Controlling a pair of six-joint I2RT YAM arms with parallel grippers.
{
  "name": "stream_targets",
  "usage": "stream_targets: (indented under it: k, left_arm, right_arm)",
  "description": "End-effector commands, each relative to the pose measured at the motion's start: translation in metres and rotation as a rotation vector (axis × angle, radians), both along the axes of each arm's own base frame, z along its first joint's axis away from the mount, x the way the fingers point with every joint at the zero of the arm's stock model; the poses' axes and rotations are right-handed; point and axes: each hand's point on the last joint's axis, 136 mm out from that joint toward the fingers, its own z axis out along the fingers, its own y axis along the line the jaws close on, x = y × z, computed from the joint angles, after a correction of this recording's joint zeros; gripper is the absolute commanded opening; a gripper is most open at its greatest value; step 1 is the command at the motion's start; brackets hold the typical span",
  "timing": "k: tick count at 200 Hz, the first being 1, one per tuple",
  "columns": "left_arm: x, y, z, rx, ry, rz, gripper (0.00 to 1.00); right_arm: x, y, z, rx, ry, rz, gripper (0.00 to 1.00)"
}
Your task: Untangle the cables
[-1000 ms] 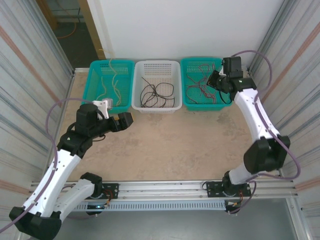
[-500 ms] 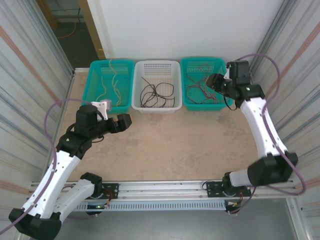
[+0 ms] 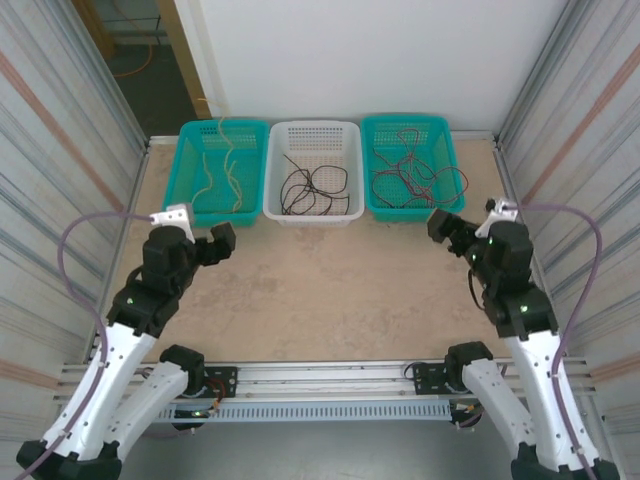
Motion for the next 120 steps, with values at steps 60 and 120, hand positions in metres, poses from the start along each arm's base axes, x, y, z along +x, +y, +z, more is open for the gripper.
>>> stream_targets:
  k: [60,120]
  left_arm:
    - [0.04,0.076,-0.065,0.226,-0.042,0.218,0.99]
    - [0.077,0.081,-0.11,0.309,-0.019,0.196,0.99]
  right_arm:
    - [-0.002,-0.101,-0.103,-0.328,0.114,-0.565,0.99]
    - [0.029,-0.117,-0.145,-0.588,0.211,-0.619,0.99]
